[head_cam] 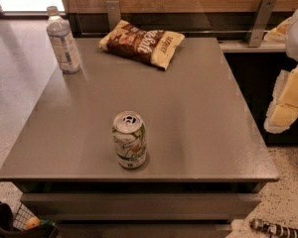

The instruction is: Move 7up can near brown chip bag

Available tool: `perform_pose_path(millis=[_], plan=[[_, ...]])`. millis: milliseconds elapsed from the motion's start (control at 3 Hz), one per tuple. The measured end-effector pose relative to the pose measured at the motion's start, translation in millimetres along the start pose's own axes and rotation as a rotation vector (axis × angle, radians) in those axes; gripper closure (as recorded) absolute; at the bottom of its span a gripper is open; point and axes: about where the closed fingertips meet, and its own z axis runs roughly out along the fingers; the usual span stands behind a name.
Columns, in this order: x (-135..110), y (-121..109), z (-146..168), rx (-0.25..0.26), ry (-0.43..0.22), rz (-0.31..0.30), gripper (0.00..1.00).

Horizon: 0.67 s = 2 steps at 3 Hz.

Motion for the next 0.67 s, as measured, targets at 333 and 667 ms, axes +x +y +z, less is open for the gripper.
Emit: perform_pose_path(millis=[333,667], plan=[[0.0,0.0,-0.1,0.000,0.000,0.000,0.00],[-9.7,5.0,6.9,-0.004,-0.089,-0.010,0.00]])
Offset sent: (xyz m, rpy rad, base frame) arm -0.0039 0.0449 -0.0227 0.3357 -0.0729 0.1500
